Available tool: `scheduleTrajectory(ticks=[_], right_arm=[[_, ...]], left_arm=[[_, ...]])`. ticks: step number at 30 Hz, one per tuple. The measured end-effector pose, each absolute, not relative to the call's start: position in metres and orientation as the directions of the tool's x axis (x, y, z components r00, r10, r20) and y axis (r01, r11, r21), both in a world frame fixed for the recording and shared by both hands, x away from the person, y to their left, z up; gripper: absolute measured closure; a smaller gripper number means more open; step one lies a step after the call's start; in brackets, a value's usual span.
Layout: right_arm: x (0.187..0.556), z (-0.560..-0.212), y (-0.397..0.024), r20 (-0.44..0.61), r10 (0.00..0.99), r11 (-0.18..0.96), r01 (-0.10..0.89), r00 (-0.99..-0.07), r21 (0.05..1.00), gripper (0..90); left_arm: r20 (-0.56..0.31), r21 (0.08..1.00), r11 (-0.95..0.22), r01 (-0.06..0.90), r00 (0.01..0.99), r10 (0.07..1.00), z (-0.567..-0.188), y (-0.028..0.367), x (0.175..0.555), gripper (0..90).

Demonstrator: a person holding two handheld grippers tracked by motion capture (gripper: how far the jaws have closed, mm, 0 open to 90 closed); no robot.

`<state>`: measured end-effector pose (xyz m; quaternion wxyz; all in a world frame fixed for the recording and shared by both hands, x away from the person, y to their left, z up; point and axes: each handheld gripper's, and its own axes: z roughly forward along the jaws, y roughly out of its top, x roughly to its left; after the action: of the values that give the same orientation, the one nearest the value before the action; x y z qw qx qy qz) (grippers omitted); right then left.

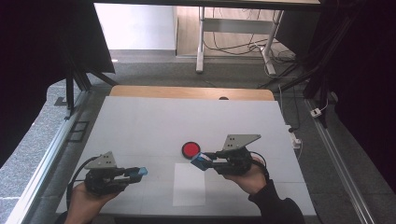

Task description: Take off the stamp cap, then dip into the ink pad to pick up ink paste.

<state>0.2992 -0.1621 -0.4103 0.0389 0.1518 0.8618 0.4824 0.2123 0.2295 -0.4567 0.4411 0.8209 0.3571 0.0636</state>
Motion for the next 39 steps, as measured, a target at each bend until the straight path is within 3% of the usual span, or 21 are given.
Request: scheduleTrajectory(ticks=[16, 39], right_arm=[[0.303, -0.412, -0.157, 0.083, 0.343, 0.486, 0.253, -0.935, 0.837, 70.7], [0.318, -0.417, -0.154, 0.078, 0.39, 0.496, 0.281, -0.917, 0.822, 70.7]], left_arm=[[-0.212, 0.759, -0.306, 0.575, 0.662, 0.719, -0.467, 0.258, 0.188, 68.8], [-0.229, 0.743, -0.309, 0.594, 0.659, 0.716, -0.475, 0.263, 0.186, 68.8]])
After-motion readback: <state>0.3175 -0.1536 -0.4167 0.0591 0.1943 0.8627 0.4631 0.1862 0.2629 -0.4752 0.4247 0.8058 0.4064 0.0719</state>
